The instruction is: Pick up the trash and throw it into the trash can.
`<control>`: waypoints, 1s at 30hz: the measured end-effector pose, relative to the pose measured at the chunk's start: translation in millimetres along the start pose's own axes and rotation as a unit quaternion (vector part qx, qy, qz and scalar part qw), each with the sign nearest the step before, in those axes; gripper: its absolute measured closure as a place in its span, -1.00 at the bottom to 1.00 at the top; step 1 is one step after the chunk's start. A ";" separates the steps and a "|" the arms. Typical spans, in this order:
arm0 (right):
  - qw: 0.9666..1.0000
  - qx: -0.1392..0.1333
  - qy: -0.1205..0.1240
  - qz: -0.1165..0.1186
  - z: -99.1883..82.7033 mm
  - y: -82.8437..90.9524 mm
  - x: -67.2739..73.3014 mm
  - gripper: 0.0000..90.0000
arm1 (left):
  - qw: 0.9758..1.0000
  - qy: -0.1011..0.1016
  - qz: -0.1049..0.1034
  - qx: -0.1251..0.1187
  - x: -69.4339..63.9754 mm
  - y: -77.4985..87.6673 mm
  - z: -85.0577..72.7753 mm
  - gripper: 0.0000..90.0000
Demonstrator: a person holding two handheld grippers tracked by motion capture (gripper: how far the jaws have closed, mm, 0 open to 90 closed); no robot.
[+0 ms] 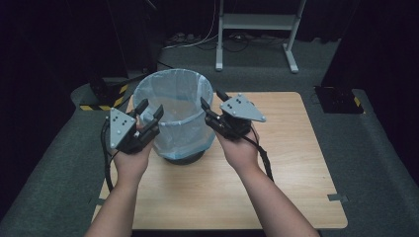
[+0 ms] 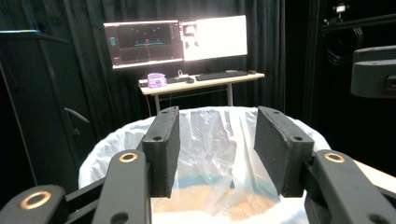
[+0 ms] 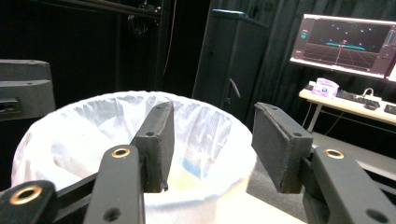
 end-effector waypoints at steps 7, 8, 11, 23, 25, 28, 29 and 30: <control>1.000 0.008 0.000 0.001 -18.5 23.3 -7.6 0.10 | 1.000 -0.014 -0.012 0.024 -18.5 10.0 -18.2 0.08; 1.000 0.010 -0.003 0.002 -21.9 26.6 -8.5 0.10 | 1.000 -0.014 -0.012 0.024 -18.5 10.0 -18.2 0.08; 1.000 0.018 -0.007 0.000 -34.3 36.5 -11.9 0.10 | 0.999 -0.010 -0.020 0.030 -27.1 20.2 -30.3 0.08; 0.997 0.076 -0.022 -0.019 -107.3 66.8 -31.5 0.07 | 0.995 0.001 -0.035 0.089 -31.2 51.0 -102.6 0.10; 0.995 0.092 -0.029 -0.027 -130.5 72.5 -38.3 0.05 | 0.992 0.018 -0.024 0.120 -22.8 51.2 -128.2 0.10; 0.993 0.111 -0.038 -0.031 -153.6 78.1 -42.3 0.03 | 0.988 0.032 -0.023 0.152 -15.1 50.1 -150.1 0.09; 0.991 0.118 -0.044 -0.033 -161.3 79.9 -43.0 0.03 | 0.986 0.037 -0.024 0.164 -13.1 49.3 -156.7 0.09; 0.991 0.124 -0.044 -0.034 -169.1 81.4 -44.2 0.02 | 0.984 0.040 -0.026 0.174 -11.1 48.7 -162.7 0.08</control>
Point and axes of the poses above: each handheld gripper's, and its own axes: y roughly backward along the jaws, z roughly out of its top, x roughly to its left, the point moved 5 cm from there along -y, roughly forward along the jaws, and after that the axes turned 8 degrees about y, right-handed, at the moved point
